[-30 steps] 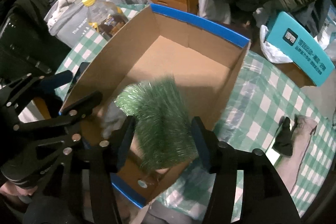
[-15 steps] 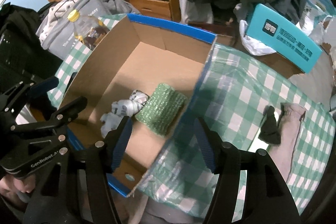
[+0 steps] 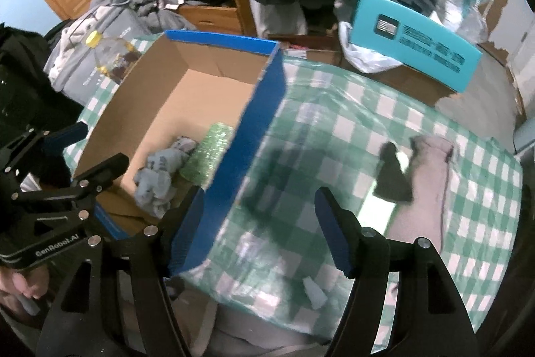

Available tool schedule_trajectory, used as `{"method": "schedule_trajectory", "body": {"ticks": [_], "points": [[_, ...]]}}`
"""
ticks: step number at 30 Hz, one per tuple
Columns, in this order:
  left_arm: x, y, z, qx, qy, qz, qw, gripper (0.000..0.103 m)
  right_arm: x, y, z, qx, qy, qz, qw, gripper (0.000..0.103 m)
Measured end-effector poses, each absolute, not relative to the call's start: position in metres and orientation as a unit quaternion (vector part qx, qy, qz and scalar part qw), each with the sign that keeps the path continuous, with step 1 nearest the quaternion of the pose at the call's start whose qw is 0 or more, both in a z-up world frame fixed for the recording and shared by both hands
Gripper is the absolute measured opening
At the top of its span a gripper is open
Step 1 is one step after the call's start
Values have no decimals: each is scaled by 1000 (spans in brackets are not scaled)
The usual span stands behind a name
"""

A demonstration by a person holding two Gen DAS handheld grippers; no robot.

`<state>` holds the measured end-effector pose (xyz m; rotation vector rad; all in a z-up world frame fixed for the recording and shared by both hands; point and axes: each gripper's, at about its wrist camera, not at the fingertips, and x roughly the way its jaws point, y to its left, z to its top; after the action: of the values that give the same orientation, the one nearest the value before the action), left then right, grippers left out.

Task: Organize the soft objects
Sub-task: 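Withdraw both grippers from the box back over the tablecloth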

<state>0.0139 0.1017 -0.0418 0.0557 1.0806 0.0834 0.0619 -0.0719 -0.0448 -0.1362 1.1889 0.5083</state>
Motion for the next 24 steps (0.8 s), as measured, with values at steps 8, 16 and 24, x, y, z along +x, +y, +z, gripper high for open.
{"method": "schedule_trajectory", "body": {"ticks": [8,16,24], "points": [[16,68,-41,42,515,11,856,77,55,-110,-41,-54,550,215,805,70],[12,29,-45,67,522,-20,850,78,49,-151,-43,-55,547,180,816,74],[11,-3,-50,87,530,-39,843,78,41,-192,-50,-45,550,154,820,74]]}}
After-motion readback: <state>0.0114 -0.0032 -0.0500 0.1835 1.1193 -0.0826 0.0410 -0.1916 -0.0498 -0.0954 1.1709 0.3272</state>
